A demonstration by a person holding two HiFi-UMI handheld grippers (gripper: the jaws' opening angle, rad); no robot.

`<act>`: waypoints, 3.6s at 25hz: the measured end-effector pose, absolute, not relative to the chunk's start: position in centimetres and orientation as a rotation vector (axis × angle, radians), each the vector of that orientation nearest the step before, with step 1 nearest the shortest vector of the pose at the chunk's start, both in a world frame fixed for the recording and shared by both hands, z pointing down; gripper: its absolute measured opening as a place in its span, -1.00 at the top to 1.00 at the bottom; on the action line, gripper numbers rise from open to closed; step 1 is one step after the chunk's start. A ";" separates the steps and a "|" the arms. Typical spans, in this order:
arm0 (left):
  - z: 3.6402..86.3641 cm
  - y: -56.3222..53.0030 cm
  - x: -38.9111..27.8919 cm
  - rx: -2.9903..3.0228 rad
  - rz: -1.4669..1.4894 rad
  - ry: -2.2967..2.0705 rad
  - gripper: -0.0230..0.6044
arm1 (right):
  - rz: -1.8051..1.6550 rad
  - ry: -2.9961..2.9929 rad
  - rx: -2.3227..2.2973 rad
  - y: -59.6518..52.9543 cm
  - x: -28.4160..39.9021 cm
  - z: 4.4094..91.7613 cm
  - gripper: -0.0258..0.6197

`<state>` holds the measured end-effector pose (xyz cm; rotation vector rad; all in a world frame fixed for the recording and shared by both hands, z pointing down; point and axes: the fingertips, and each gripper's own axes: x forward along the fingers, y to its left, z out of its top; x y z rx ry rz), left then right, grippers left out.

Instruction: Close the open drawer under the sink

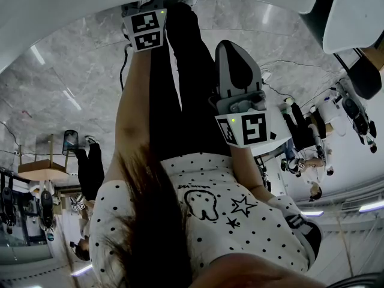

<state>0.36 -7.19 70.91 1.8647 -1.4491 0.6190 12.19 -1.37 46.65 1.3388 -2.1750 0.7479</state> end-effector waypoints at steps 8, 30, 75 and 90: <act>70.9 -7.4 0.2 1.865 0.619 -1.451 0.51 | 0.750 -2.172 1.345 -1.4 12.3 46.7 0.88; 70.6 -8.8 0.1 1.869 0.610 -1.459 0.51 | 0.759 -2.158 1.361 -1.4 12.8 46.7 0.88; 70.6 -10.9 0.0 1.871 0.593 -1.469 0.51 | 0.766 -2.152 1.360 -1.6 12.7 46.8 0.88; 70.3 -11.9 -0.4 1.869 0.575 -1.493 0.51 | 0.774 -2.150 1.352 -1.0 12.4 47.2 0.88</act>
